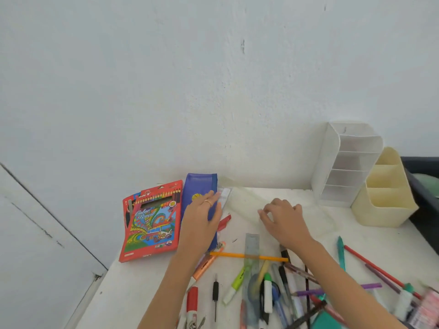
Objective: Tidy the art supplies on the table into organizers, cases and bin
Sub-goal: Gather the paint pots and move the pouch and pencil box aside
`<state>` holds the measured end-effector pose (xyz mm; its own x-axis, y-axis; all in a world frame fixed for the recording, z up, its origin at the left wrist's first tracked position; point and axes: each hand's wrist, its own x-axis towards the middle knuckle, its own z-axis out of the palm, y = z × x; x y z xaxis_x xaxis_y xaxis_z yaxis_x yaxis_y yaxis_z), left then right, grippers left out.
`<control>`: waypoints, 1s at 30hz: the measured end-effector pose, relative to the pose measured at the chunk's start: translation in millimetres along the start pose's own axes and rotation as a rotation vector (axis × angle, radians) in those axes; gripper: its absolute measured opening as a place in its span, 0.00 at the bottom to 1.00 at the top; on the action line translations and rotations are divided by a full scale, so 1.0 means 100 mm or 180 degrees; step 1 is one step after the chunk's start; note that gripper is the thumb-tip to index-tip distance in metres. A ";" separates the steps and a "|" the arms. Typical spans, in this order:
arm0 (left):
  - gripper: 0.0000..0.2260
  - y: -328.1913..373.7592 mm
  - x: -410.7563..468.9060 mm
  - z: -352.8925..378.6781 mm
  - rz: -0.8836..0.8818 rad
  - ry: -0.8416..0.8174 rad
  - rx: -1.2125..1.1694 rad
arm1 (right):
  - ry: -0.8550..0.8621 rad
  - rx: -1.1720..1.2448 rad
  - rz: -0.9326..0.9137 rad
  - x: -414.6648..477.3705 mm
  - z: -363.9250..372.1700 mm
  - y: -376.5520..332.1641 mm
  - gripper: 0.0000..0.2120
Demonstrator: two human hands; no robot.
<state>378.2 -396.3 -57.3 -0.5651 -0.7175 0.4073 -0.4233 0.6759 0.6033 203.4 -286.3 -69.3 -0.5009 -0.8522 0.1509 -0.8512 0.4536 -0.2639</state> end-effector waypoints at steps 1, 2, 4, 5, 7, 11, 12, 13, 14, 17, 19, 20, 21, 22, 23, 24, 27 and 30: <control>0.15 0.03 0.06 0.04 -0.0004 -0.0052 -0.0068 | 0.0028 -0.0007 0.0067 -0.01 -0.02 0.05 0.16; 0.15 0.06 0.12 0.08 0.0025 -0.0091 -0.0106 | 0.0065 0.0006 0.0140 -0.01 -0.04 0.09 0.15; 0.14 0.09 0.24 0.16 0.0056 -0.0147 -0.0084 | 0.0188 0.0092 0.0245 0.01 -0.06 0.14 0.13; 0.14 0.10 0.29 0.19 0.0021 -0.0190 -0.0061 | 0.0231 0.0148 0.0280 0.02 -0.05 0.15 0.14; 0.15 0.10 0.40 0.25 -0.0062 -0.0316 -0.0010 | 0.0070 0.0141 0.0350 0.05 -0.03 0.16 0.26; 0.16 0.09 0.59 0.33 -0.0070 -0.0520 0.0165 | -0.0524 -0.0294 0.0409 0.06 0.07 0.14 0.44; 0.16 0.08 0.62 0.35 -0.0092 -0.0562 0.0168 | -0.0485 -0.0318 0.0416 0.06 0.10 0.15 0.43; 0.16 0.08 0.65 0.37 -0.0094 -0.0590 0.0172 | -0.0416 -0.0274 0.0433 0.07 0.11 0.16 0.42; 0.16 0.07 0.67 0.38 -0.0101 -0.0632 0.0175 | -0.0346 -0.0158 0.0468 0.08 0.12 0.17 0.40; 0.17 0.03 0.71 0.45 -0.0112 -0.0745 0.0173 | -0.0201 0.0735 0.0638 0.09 0.09 0.25 0.42; 0.18 0.00 0.73 0.50 -0.0186 -0.0823 0.0009 | -0.0079 0.1473 0.0728 0.09 0.00 0.32 0.41; 0.18 0.01 0.73 0.53 -0.0255 -0.0850 -0.0150 | -0.0010 0.1703 0.0742 0.09 -0.05 0.36 0.41; 0.18 0.01 0.73 0.55 -0.0324 -0.0863 -0.0317 | 0.0075 0.1850 0.0759 0.08 -0.09 0.40 0.40; 0.18 0.03 0.73 0.58 -0.0399 -0.0870 -0.0453 | 0.0173 0.1932 0.0785 0.07 -0.13 0.46 0.40; 0.18 0.04 0.72 0.60 -0.0444 -0.0861 -0.0550 | 0.0276 0.1968 0.0807 0.06 -0.17 0.50 0.40; 0.18 0.05 0.72 0.63 -0.0477 -0.0852 -0.0627 | 0.0371 0.1971 0.0817 0.03 -0.20 0.54 0.40; 0.18 0.10 0.70 0.68 -0.0523 -0.0856 -0.0803 | 0.0559 0.2002 0.0860 -0.07 -0.29 0.65 0.39; 0.18 0.17 0.70 0.69 -0.0505 -0.0759 -0.0893 | 0.0647 0.2075 0.0818 -0.21 -0.40 0.73 0.40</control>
<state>282.7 -423.1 -65.9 -0.6708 -0.7277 0.1433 -0.3275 0.4640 0.8231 145.5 -224.6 -54.0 -0.7455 -0.6457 0.1652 -0.4684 0.3313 -0.8190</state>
